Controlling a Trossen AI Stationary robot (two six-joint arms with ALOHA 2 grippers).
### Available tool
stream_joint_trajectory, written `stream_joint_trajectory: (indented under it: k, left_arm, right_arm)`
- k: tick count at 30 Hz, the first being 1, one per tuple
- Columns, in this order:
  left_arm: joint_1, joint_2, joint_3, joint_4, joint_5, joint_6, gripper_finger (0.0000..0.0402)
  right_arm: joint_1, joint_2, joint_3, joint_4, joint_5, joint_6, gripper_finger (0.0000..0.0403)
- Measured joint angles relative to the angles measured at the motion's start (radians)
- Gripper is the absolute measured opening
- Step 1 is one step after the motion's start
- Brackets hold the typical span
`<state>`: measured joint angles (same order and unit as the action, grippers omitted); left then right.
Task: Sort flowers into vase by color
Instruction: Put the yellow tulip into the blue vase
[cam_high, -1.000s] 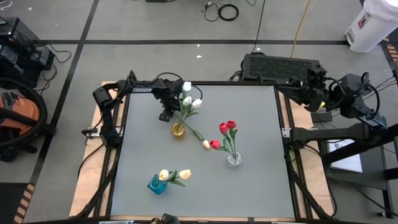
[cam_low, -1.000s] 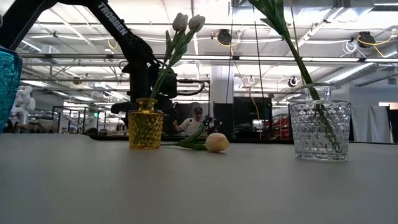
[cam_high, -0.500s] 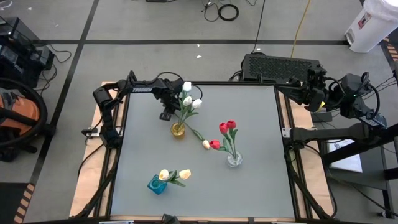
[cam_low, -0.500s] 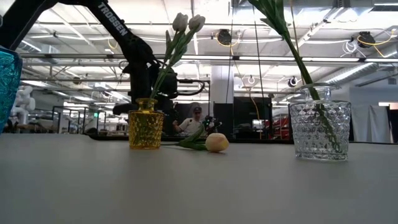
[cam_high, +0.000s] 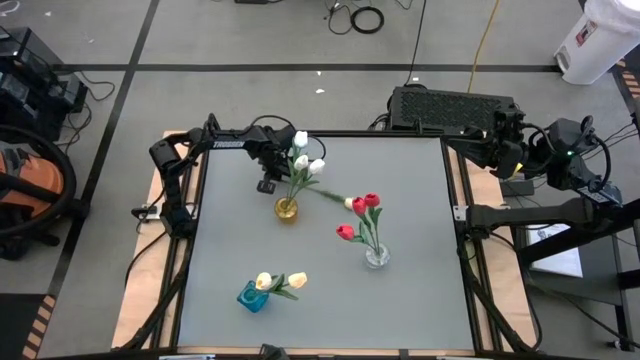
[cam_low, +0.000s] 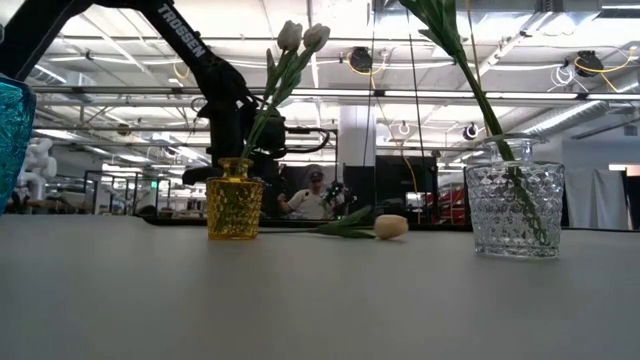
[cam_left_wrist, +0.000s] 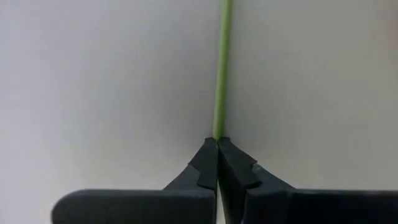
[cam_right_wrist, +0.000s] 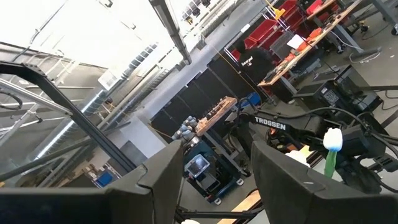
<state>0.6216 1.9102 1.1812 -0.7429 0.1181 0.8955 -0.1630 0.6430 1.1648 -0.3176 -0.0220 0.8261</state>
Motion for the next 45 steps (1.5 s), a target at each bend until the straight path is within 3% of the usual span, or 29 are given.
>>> stream_joint_trajectory:
  k: [18, 45]
  left_arm:
    - [0.002, -0.030, 0.034, -0.014, -0.059, -0.009, 0.0000]
    - [0.006, -0.035, 0.256, -0.063, -0.017, -0.026, 0.0000]
  right_arm:
    - [0.000, 0.000, 0.000, 0.000, 0.000, -0.011, 0.0183]
    - [0.000, 0.024, 0.000, -0.002, 0.000, -0.030, 0.0183]
